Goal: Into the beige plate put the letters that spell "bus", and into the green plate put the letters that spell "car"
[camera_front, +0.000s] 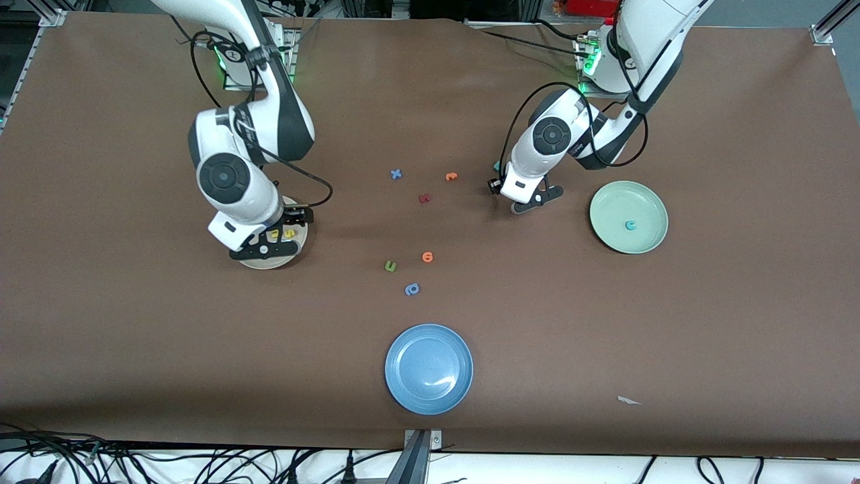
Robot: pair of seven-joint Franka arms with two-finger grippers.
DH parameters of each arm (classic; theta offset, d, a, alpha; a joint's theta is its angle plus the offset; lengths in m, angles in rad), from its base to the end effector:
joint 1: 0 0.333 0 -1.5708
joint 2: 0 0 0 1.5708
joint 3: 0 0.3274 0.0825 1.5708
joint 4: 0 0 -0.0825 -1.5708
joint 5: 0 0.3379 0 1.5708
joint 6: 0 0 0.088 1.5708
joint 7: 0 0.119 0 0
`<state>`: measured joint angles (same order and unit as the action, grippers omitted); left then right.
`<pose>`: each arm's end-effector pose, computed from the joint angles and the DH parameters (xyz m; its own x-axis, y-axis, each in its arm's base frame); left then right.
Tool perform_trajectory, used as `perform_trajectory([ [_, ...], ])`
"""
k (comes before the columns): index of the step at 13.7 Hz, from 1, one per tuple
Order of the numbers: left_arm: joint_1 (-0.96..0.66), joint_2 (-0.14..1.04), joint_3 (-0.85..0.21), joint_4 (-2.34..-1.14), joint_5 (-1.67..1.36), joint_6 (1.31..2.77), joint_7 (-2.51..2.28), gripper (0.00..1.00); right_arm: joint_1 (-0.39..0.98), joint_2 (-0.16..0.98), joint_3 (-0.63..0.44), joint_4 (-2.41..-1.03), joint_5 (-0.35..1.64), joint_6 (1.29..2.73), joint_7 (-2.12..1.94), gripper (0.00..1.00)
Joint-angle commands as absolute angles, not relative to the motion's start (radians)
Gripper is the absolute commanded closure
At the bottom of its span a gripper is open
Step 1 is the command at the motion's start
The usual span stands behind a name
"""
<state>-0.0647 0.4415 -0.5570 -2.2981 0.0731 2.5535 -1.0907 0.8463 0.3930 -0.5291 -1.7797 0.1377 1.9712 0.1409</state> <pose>0.3996 -0.2938 0.2146 0.8836 0.4121 -0.2224 0.4211 -0.9070 -0.0080 0.5460 0.2196 0.3732 0.9837 0.1247 -0.1293 0.1375 -0.9858 0.0959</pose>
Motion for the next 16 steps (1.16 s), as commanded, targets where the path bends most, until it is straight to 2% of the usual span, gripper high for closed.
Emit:
perform_trajectory([
  [1, -0.081, 0.462, -0.545, -2.284, 0.101, 2.531, -1.135, 0.41, 0.830, 0.387, -0.584, -1.601, 0.152, 1.786, 0.117, 0.00],
  [4, -0.081, 0.466, -0.545, -2.284, 0.101, 2.531, -1.137, 0.44, 0.773, 0.393, -0.600, -1.471, 0.155, 1.629, 0.112, 0.00],
  [7, -0.081, 0.468, -0.545, -2.283, 0.101, 2.531, -1.138, 0.71, 0.719, 0.391, -0.606, -1.430, 0.173, 1.623, 0.112, 0.00],
  [11, -0.081, 0.474, -0.545, -2.283, 0.101, 2.531, -1.138, 0.96, 0.716, 0.391, -0.595, -1.344, 0.161, 1.614, 0.113, 0.00],
  [12, -0.080, 0.472, -0.545, -2.283, 0.101, 2.531, -1.137, 1.00, 0.709, 0.379, -0.591, -1.342, 0.158, 1.606, 0.104, 0.00],
  [14, -0.068, 0.462, -0.543, -2.278, 0.103, 2.528, -1.129, 1.00, 0.642, 0.333, -0.553, -1.386, 0.158, 1.603, 0.074, 0.00],
  [16, -0.052, 0.440, -0.540, -2.238, 0.103, 2.487, -1.124, 1.00, 0.492, 0.267, -0.391, -1.399, 0.108, 1.597, 0.066, 0.00],
])
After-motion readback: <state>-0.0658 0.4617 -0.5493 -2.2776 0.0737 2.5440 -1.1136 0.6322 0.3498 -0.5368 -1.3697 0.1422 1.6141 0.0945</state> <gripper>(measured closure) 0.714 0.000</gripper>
